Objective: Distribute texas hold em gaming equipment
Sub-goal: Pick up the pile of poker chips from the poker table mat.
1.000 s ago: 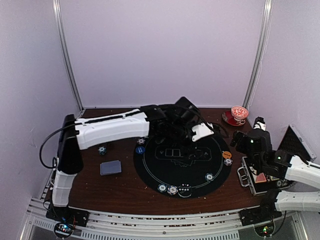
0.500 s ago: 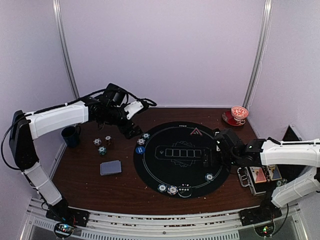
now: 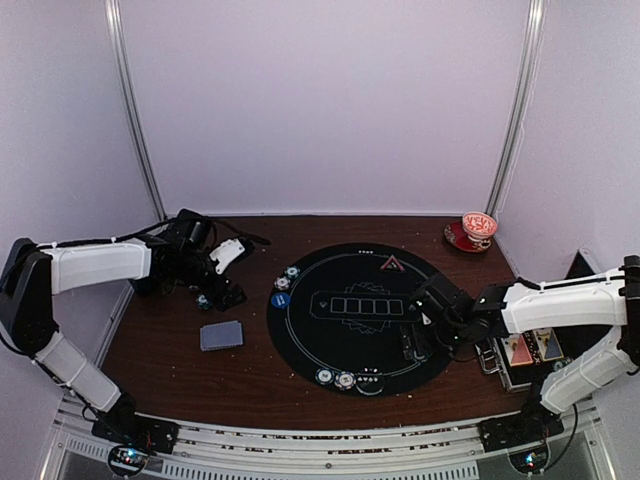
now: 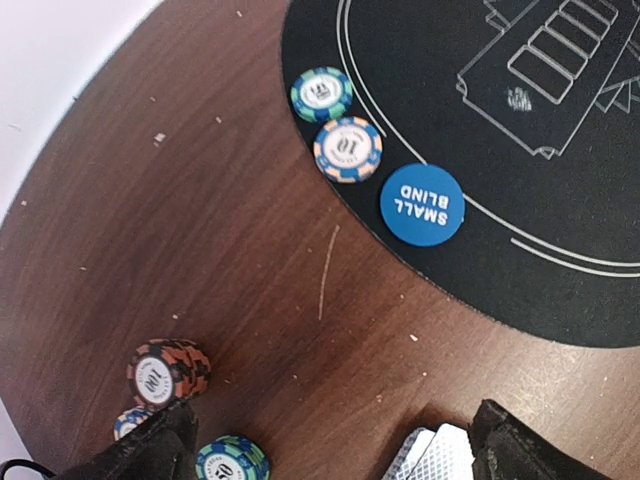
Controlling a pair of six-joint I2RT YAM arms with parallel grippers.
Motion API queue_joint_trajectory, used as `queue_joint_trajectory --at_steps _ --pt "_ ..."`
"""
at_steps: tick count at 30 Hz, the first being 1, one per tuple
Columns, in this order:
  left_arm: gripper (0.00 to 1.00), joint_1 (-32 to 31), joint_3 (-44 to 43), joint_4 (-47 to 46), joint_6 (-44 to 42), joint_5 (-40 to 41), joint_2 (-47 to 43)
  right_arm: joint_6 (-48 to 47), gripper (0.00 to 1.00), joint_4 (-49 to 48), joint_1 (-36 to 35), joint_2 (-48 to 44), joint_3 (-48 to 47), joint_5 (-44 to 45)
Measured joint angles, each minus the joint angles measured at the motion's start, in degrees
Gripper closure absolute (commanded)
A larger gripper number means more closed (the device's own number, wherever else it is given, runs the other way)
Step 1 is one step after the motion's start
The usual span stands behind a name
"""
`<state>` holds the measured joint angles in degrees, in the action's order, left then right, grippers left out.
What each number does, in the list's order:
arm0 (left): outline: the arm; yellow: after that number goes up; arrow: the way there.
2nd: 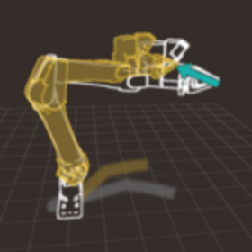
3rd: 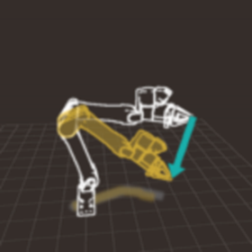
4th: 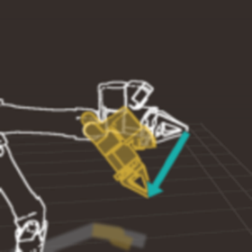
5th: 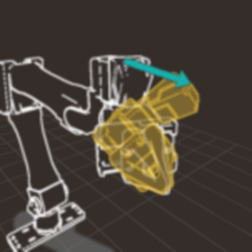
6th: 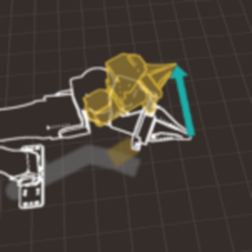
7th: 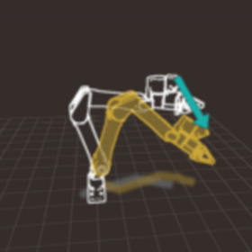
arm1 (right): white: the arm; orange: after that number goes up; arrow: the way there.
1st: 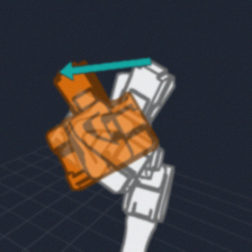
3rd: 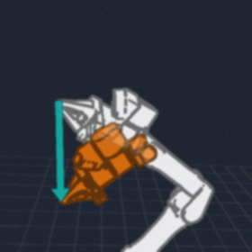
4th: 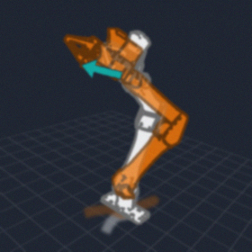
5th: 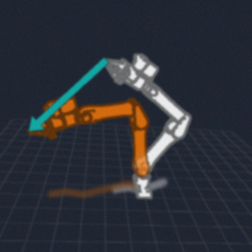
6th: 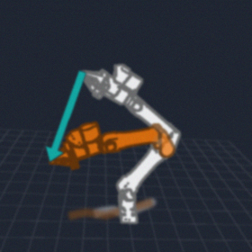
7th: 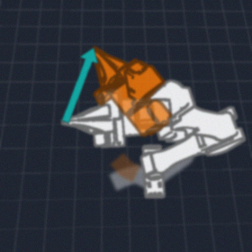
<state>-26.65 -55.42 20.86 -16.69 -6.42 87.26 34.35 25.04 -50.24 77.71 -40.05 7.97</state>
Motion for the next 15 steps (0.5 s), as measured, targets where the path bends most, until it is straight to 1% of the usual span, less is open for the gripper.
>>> queue_joint_trajectory --at_steps 6,9,15 --pt "0.02 0.20 3.32 -4.59 0.74 -0.83 -5.57 0.04 0.10 -0.13 0.00 2.38 0.83 -0.70" --pt "0.02 0.20 4.61 -6.25 0.96 -0.98 -7.02 0.07 0.12 -0.26 0.00 3.58 1.11 -1.07" --pt "0.02 0.22 6.16 -8.46 1.46 -0.96 -8.28 0.07 0.19 -1.57 0.00 5.95 1.51 -1.84"
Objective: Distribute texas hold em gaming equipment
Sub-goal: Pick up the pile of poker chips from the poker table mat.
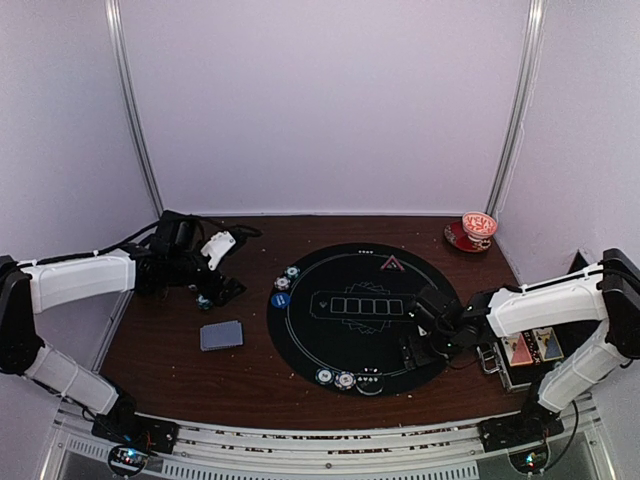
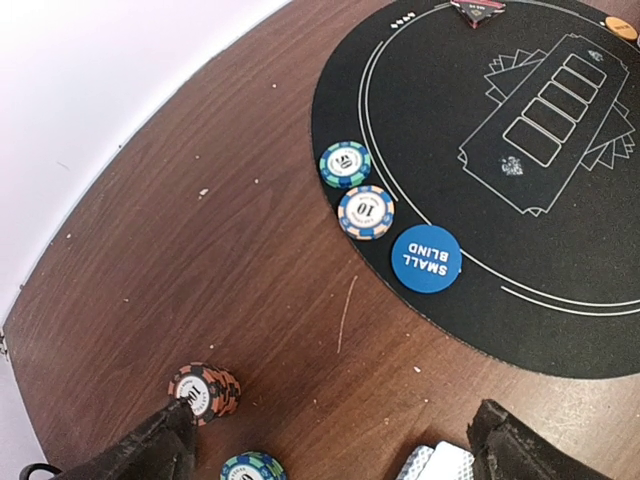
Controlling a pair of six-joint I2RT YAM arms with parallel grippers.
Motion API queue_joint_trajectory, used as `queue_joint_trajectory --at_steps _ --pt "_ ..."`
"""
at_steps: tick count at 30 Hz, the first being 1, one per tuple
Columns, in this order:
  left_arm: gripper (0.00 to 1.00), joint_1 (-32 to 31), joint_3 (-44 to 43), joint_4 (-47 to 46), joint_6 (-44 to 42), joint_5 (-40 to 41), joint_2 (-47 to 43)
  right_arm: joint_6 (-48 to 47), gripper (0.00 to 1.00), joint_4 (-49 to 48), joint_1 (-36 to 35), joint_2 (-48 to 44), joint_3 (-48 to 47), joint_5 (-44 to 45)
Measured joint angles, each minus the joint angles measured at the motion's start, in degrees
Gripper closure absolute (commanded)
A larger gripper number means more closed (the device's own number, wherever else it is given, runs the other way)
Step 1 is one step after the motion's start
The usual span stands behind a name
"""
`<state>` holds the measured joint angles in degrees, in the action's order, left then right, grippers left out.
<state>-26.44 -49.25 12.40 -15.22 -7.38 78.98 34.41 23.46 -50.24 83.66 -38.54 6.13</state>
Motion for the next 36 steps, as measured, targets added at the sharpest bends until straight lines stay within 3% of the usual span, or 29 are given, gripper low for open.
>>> queue_joint_trajectory --at_steps 14,36 --pt "0.02 0.04 0.66 -2.10 0.39 1.14 -0.44 0.55 0.42 -0.94 0.11 -0.09 0.68 0.35" --pt "0.02 0.15 0.87 -2.12 0.42 1.66 -0.68 3.30 0.46 -0.31 -4.24 0.66 0.20 3.19"
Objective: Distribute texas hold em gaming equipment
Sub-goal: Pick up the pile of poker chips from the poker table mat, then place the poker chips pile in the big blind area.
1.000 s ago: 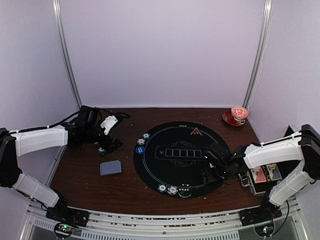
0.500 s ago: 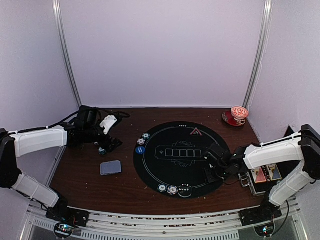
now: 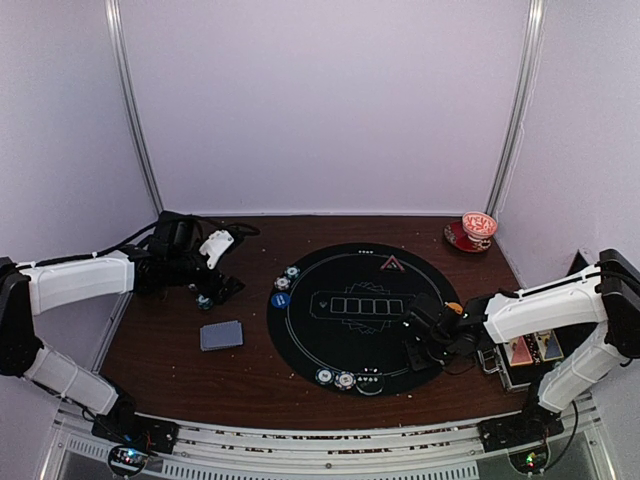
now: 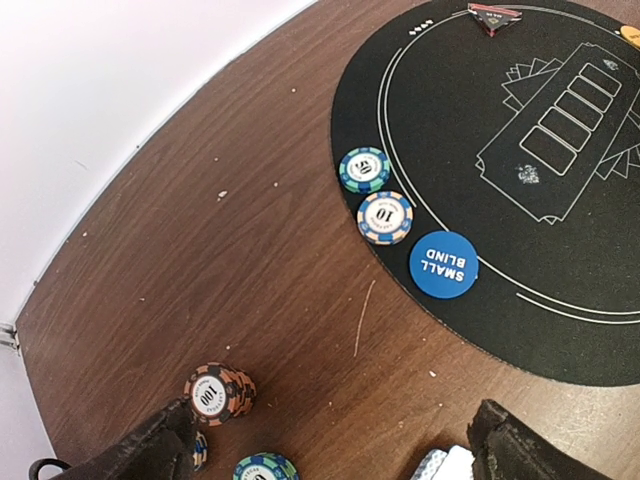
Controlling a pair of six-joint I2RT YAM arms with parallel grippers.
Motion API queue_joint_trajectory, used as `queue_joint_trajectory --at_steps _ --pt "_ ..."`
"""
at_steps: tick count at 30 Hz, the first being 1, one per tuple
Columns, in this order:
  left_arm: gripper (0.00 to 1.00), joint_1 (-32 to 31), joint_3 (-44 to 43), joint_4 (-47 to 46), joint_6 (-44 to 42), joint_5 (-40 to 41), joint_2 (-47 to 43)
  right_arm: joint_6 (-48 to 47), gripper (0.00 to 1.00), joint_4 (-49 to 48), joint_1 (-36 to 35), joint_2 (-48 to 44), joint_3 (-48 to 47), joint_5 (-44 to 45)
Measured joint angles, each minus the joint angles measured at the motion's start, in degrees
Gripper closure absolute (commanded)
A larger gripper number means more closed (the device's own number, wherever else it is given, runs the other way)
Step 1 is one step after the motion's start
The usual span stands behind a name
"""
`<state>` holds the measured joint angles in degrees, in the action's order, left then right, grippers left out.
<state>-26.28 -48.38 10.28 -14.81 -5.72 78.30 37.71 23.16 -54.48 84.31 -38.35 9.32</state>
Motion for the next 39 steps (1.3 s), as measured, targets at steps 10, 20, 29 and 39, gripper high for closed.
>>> queue_joint_trajectory --at_steps 10,20,29,39 --pt "0.02 0.00 0.13 -0.17 0.00 0.48 0.00 2.47 0.61 0.59 -0.57 -0.02 0.04 1.33" --pt "0.02 0.00 0.26 -0.44 0.20 0.55 -0.22 6.27 0.66 1.27 -0.81 -1.46 1.22 3.39" --pt "0.02 0.00 0.28 -0.48 0.28 0.52 -0.22 10.25 0.66 7.23 -0.81 -4.76 2.36 7.15" --pt "0.02 0.00 0.28 -0.85 0.37 0.46 -0.22 11.80 0.65 10.49 1.29 -7.32 2.45 10.47"
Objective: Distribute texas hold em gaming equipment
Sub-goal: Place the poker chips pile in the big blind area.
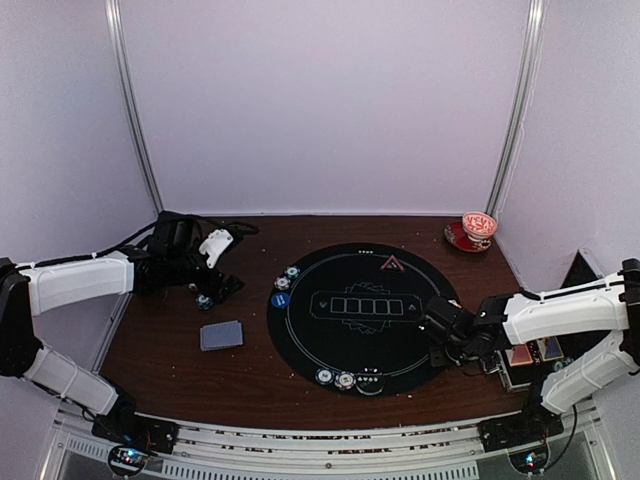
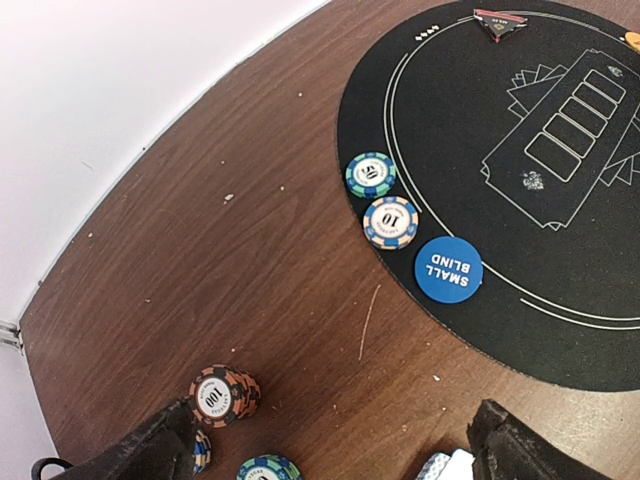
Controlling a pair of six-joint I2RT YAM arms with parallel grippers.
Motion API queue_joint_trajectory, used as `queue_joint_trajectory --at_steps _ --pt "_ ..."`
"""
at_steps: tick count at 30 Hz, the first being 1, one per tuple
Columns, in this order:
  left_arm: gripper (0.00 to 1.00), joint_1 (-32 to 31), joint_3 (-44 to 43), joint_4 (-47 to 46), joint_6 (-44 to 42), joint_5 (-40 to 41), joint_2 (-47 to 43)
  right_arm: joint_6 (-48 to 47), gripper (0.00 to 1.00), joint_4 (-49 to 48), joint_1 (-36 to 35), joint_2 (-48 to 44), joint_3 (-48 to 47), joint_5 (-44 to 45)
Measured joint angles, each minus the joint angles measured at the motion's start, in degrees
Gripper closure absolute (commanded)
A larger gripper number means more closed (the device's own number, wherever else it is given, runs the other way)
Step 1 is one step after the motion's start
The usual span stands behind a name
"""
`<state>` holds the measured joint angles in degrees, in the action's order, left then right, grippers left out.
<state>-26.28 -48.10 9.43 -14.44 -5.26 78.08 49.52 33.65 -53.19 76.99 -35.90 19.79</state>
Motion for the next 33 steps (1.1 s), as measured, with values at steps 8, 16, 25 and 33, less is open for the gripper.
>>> queue_joint_trajectory --at_steps 8,16,25,33 --pt "0.02 0.00 0.00 -0.02 0.02 -0.02 0.00 -1.38 0.66 -0.37 5.31 -0.92 0.81 0.63" --pt "0.02 0.00 0.00 -0.13 0.02 -0.02 0.00 -3.98 0.66 -2.21 9.38 -0.72 0.83 0.61" --pt "0.02 0.00 0.02 -0.39 0.02 -0.02 0.00 -5.86 0.66 -3.82 11.39 0.72 0.83 0.61" --pt "0.02 0.00 0.24 -0.42 0.02 -0.02 0.00 -7.26 0.66 -5.33 13.07 2.60 0.83 0.57"
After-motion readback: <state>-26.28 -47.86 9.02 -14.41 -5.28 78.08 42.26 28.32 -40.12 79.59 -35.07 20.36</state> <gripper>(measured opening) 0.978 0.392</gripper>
